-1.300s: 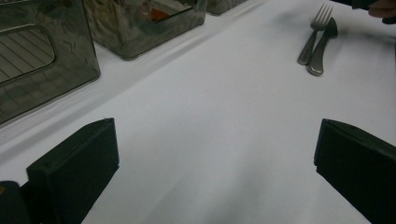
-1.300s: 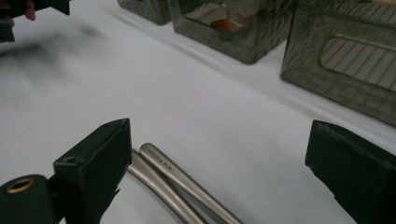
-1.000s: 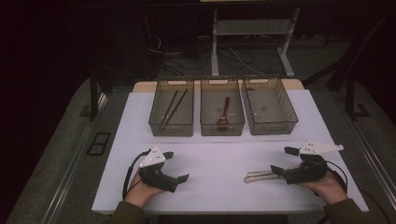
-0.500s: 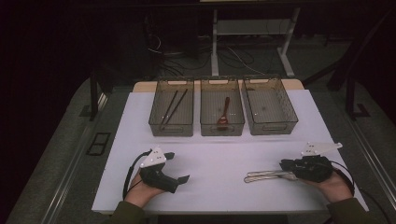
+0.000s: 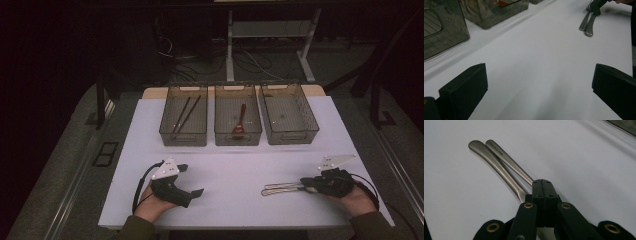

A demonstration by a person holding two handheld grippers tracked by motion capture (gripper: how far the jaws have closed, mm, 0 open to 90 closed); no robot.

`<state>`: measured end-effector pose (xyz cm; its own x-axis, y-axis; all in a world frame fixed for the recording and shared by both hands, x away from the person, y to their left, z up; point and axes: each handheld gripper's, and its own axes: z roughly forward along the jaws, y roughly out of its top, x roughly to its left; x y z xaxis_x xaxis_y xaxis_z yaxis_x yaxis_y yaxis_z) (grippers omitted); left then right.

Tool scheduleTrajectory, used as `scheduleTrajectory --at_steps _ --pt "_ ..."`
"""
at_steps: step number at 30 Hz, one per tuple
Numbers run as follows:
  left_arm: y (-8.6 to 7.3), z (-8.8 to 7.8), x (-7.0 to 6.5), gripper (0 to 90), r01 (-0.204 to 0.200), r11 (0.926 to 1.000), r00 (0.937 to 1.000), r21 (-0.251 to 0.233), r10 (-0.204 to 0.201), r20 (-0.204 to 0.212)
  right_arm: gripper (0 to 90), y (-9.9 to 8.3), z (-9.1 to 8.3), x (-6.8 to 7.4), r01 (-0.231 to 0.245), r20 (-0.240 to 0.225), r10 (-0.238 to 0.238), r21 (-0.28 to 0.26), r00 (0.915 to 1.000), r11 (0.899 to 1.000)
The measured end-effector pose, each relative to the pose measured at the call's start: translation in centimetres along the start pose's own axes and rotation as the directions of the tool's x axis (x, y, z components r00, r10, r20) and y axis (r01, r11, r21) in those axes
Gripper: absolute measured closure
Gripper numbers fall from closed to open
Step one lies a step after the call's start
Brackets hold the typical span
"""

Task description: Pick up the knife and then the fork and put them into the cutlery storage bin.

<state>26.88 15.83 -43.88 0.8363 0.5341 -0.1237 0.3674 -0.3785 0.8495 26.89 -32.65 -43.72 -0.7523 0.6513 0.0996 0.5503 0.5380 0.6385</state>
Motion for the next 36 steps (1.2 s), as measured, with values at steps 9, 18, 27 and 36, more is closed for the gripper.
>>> scheduleTrajectory --at_steps 9,18,27,36 --pt "0.00 0.05 0.00 0.0 0.000 1.0000 1.0000 0.001 0.000 0.005 89.0 -0.04 0.49 0.09 0.031 0.009 -0.031 0.018 0.9995 0.999" --pt "-0.03 0.18 -0.08 0.0 0.003 1.0000 0.9999 0.000 -0.003 0.010 89.2 -0.02 0.59 0.01 0.031 0.009 -0.031 0.021 0.9995 0.999" --pt "-0.02 0.18 -0.13 0.0 0.001 1.0000 0.9999 0.005 -0.001 0.016 89.2 -0.01 0.49 -0.01 0.030 -0.008 -0.030 0.036 0.9995 0.999" --pt "0.00 0.18 -0.15 0.0 -0.001 1.0000 0.9998 0.005 0.001 0.019 89.2 -0.10 0.25 -0.05 0.032 -0.033 -0.030 0.058 0.9990 0.998"
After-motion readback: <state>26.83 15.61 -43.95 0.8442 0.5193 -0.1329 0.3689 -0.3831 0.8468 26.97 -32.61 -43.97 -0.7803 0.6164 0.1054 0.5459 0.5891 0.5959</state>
